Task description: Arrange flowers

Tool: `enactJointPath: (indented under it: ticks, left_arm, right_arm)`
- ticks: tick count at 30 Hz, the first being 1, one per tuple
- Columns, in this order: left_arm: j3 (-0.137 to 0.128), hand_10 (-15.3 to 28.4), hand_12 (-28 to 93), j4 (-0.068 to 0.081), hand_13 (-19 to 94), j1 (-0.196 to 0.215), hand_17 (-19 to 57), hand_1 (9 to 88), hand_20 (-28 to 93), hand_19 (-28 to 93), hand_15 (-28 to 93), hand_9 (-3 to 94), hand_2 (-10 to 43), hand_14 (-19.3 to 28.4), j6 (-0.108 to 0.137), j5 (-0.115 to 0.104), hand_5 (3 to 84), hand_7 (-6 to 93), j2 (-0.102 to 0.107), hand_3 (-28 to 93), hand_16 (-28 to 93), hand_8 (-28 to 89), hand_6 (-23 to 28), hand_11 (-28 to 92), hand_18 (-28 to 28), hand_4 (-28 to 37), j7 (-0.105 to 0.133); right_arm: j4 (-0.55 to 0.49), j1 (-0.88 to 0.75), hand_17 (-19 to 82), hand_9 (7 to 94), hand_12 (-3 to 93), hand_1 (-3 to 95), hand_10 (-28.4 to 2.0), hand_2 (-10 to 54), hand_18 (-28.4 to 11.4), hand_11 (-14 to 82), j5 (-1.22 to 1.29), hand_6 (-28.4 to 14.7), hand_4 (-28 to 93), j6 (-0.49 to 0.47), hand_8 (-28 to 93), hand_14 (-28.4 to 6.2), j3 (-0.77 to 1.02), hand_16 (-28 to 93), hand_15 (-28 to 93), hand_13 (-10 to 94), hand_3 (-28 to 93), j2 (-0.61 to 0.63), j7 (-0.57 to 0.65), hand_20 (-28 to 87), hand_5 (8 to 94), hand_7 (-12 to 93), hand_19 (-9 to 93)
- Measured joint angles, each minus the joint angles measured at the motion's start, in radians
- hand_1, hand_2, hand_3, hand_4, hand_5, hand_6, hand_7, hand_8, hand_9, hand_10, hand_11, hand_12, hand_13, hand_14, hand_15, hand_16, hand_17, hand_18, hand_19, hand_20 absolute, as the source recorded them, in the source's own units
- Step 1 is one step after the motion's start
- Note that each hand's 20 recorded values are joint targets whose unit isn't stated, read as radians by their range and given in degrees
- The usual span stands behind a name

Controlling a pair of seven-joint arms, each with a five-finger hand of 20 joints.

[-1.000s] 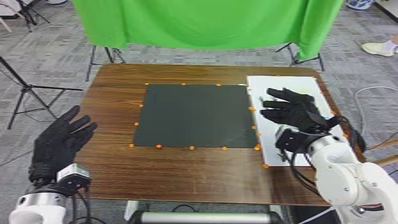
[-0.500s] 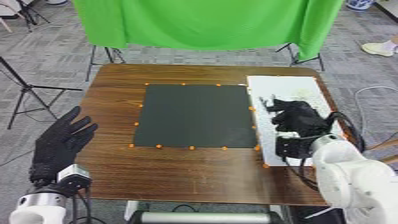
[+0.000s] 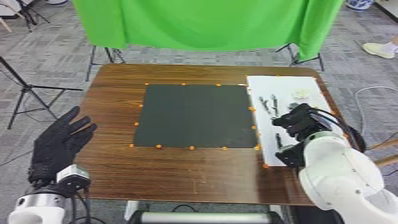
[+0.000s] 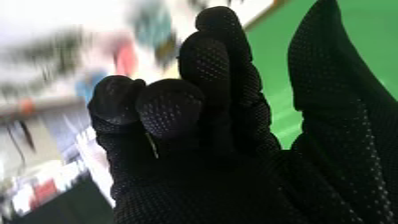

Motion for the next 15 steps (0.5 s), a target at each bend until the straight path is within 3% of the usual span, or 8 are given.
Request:
enactJointPath:
  ticks: [6, 15]
  left_arm:
    - [0.0, 19.2, 10, 0.0, 25, 0.004, -10.9, 23.5, -1, 54, 47, 34.5, 4.5, 26.0, 0.0, -0.001, 36.8, 13.6, 0.001, 81, -8, -10, 9.2, 25, 23.1, -21.5, 0.008]
    - [0.0, 19.3, 10, 0.0, 25, 0.004, -10.8, 23.5, -1, 54, 47, 34.4, 4.5, 26.0, 0.0, -0.001, 36.9, 13.5, 0.002, 81, -8, -10, 9.1, 25, 23.0, -21.4, 0.017]
  right_arm:
    - [-0.017, -0.025, 43, 68.4, 24.3, 33.0, -18.0, -7.8, -25.4, 71.4, -0.103, -7.9, -25, -0.003, -3, -11.7, -0.02, 15, 89, 73, 83, 0.051, 0.033, 59, 62.2, 48, 93]
    - [-0.013, -0.057, 42, 67.8, 24.4, 34.4, -18.8, -8.7, -25.8, 70.8, -0.139, -8.2, -25, -0.06, 2, -12.0, -0.065, 15, 89, 73, 83, 0.059, 0.072, 58, 62.0, 49, 93]
